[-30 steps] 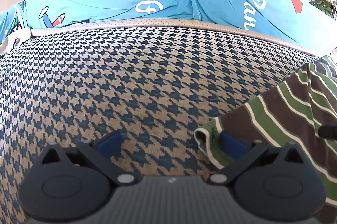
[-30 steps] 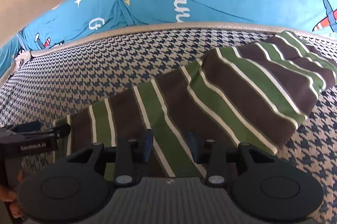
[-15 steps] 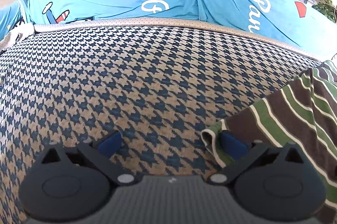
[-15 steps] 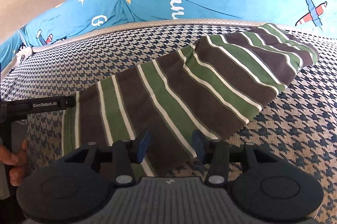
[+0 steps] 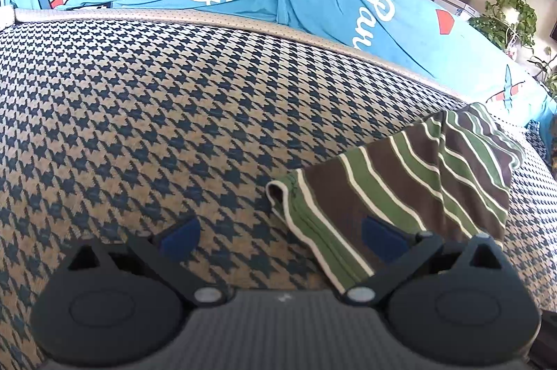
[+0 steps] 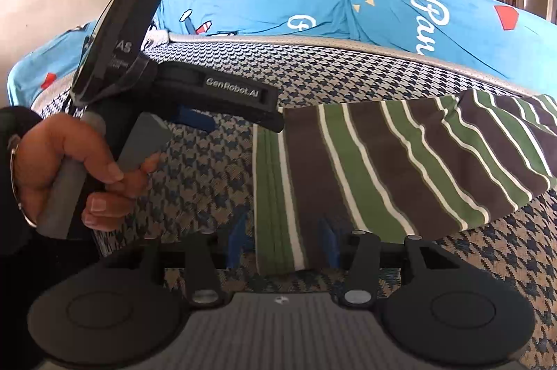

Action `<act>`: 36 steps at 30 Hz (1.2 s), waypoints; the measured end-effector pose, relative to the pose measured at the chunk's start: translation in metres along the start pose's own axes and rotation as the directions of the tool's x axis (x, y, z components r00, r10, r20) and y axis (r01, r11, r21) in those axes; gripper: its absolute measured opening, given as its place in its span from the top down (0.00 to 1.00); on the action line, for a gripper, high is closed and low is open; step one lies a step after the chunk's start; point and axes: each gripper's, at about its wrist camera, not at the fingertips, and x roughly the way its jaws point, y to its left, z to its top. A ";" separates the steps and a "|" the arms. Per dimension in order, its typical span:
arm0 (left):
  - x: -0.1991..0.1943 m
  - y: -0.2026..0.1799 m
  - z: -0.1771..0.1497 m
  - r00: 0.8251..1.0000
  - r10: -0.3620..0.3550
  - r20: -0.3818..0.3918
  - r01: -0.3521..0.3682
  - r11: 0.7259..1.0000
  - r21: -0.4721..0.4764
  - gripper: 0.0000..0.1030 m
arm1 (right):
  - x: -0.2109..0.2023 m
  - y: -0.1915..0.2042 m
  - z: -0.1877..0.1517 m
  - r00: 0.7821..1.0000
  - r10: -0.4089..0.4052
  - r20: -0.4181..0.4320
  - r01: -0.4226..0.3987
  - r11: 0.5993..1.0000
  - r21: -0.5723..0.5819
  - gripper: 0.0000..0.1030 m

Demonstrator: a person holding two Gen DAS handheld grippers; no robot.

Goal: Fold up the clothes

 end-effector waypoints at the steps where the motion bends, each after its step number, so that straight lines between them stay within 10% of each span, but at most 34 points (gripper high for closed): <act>1: -0.001 -0.001 -0.001 1.000 -0.009 -0.003 0.009 1.000 0.002 0.00 | 0.002 0.003 -0.002 1.000 -0.008 -0.005 0.008 1.000 -0.019 0.54; 11: -0.007 0.003 -0.009 0.984 -0.174 -0.034 0.172 0.984 -0.050 0.00 | 0.013 0.015 -0.013 0.994 -0.109 0.008 0.109 0.982 -0.153 0.54; 15: -0.008 0.011 -0.010 0.965 -0.260 -0.037 0.254 0.960 -0.121 0.00 | 0.014 0.007 -0.010 0.995 -0.102 0.007 0.103 0.988 -0.114 0.73; 23: -0.005 0.021 -0.013 0.926 -0.375 -0.046 0.356 0.907 -0.225 0.00 | 0.015 -0.033 -0.001 0.999 -0.034 -0.005 0.034 0.985 0.167 0.88; 36: 0.005 0.009 -0.006 0.911 -0.403 -0.084 0.363 0.883 -0.298 0.00 | 0.011 -0.078 -0.006 0.995 0.094 0.026 -0.092 0.812 0.576 0.88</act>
